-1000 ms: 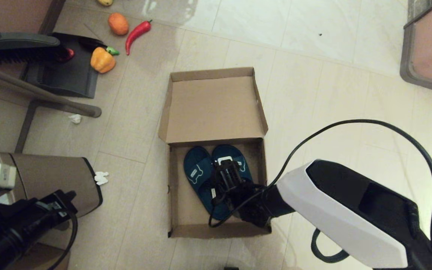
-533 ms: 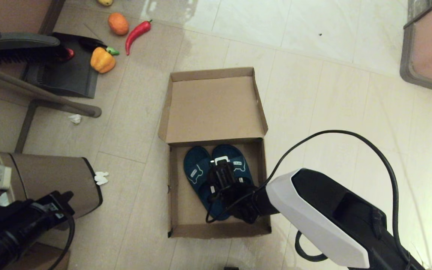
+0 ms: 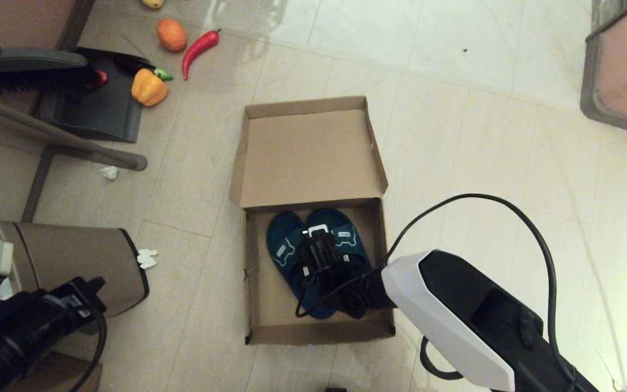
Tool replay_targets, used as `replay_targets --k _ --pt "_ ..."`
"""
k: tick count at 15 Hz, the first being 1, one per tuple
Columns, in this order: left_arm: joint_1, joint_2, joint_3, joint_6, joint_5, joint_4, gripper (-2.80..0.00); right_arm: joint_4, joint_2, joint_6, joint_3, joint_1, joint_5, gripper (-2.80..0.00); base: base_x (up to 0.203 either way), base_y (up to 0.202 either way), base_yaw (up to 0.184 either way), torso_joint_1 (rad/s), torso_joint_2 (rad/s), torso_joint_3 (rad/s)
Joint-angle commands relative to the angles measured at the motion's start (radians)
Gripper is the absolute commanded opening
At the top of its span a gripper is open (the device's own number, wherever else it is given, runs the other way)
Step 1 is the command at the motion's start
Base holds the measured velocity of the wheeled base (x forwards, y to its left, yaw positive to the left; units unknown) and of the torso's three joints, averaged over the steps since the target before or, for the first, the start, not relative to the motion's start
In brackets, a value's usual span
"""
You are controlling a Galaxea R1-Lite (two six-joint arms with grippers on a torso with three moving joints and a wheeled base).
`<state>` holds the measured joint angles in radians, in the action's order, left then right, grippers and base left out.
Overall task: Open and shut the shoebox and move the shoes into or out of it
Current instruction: Put the shoes out of the shoe box
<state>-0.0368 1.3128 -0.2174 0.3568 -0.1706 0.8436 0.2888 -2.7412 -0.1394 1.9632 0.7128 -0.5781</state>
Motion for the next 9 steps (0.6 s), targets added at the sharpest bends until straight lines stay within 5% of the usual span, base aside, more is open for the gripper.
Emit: replay_targets --k 1,9 --pt "0.001 0.0 0.0 0.002 -0.001 0.005 -2.8 0.004 -0.011 -0.002 0.002 0.001 -0.003 -2.8 0.0 0.0 0.0 0.0 0.0 0.0" --pt "0.001 -0.01 0.003 -0.001 -0.001 0.005 -2.8 0.003 -0.003 -0.011 -0.004 0.002 0.001 -2.8 0.0 0.0 0.0 0.0 0.0 0.0"
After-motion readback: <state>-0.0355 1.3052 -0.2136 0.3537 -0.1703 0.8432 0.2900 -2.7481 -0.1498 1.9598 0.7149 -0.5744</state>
